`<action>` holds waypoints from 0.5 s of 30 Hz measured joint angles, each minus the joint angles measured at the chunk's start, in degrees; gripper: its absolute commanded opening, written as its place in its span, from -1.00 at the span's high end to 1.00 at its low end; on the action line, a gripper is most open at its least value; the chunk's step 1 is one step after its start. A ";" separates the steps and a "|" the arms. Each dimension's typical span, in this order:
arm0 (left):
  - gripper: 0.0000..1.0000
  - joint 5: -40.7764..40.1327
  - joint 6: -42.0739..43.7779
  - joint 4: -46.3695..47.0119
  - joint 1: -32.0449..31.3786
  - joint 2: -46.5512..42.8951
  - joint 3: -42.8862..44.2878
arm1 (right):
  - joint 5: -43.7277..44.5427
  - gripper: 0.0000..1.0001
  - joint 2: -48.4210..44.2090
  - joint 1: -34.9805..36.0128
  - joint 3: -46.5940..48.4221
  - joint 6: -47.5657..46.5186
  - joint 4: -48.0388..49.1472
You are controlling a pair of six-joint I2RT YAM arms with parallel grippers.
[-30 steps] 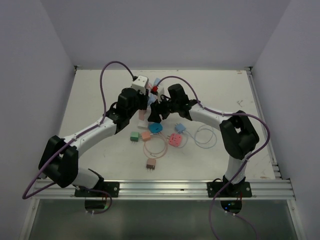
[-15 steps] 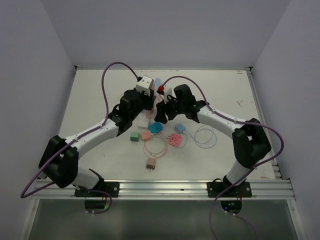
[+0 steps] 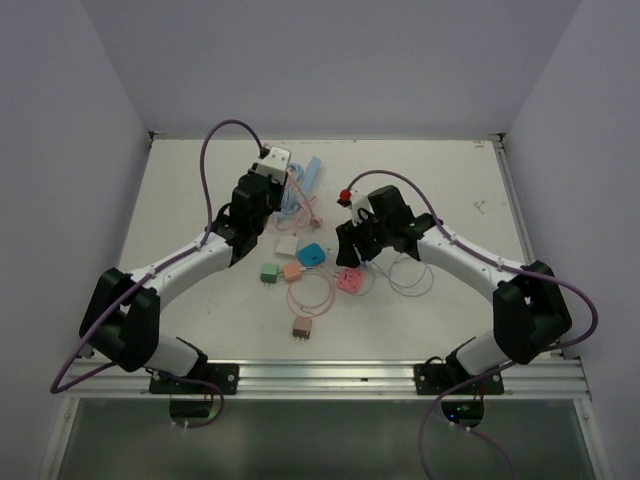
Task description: Pull the plug off the socket
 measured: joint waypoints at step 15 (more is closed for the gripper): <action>1.00 -0.68 -4.79 -6.84 3.69 9.51 14.05 | 8.48 0.83 3.50 0.00 -7.34 5.92 10.14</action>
